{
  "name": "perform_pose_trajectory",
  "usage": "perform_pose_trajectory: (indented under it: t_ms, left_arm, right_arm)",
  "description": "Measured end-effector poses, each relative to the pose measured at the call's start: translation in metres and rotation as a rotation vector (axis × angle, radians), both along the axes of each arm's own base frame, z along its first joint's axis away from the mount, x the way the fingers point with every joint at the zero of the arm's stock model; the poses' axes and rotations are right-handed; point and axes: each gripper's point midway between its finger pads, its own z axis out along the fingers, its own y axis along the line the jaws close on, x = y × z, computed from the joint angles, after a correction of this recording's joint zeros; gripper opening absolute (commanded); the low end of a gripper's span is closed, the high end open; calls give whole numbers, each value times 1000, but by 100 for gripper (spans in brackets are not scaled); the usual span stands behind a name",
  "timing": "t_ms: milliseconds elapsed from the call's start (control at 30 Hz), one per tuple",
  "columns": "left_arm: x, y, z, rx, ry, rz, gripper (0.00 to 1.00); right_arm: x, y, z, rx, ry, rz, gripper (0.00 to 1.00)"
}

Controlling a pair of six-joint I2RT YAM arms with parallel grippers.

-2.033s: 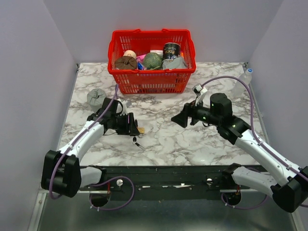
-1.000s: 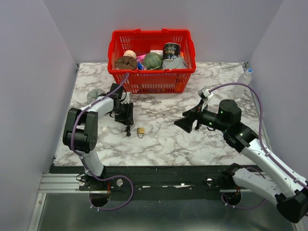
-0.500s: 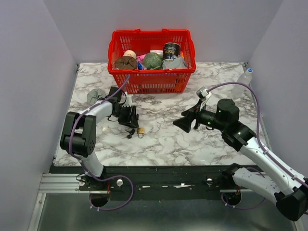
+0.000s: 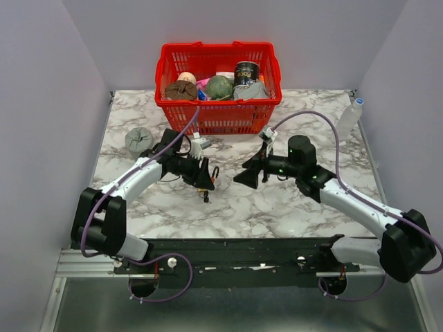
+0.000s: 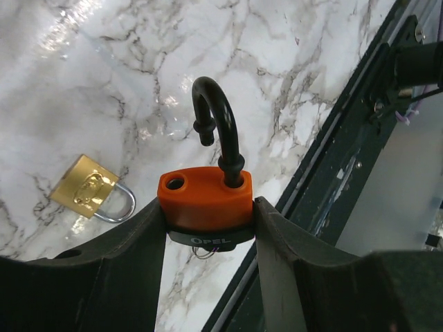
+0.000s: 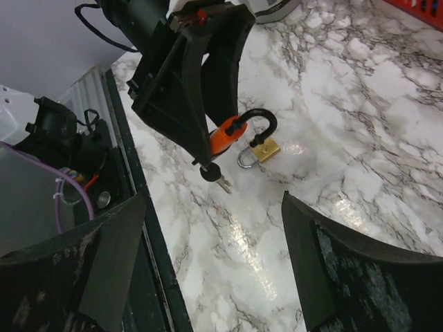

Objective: Unlock with the key

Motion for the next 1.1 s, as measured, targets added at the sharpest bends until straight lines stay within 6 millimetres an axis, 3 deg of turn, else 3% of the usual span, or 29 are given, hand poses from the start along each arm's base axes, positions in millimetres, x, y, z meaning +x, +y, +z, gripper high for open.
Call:
perform_pose_trajectory:
  t_ms: [200,400,567,733,933,1100]
  left_arm:
    - [-21,-9,-2,-21,14,-62,0]
    - [-34,-22,17,-74,-45,-128,0]
    - [-40,-28,26,-103,-64,-161,0]
    - [-43,-29,27,-112,-64,-172,0]
    - [-45,-29,31,-121,-80,-175,0]
    - [-41,-26,32,-94,-110,-150,0]
  right_arm:
    - [16,20,-8,2,6,65,90]
    - [26,32,-25,-14,36,107,91]
    - [23,38,-31,-4,53,157,90]
    - [16,44,-26,34,48,223,84]
    - [9,51,-30,46,65,277,54]
    - [7,55,-25,56,65,299,15]
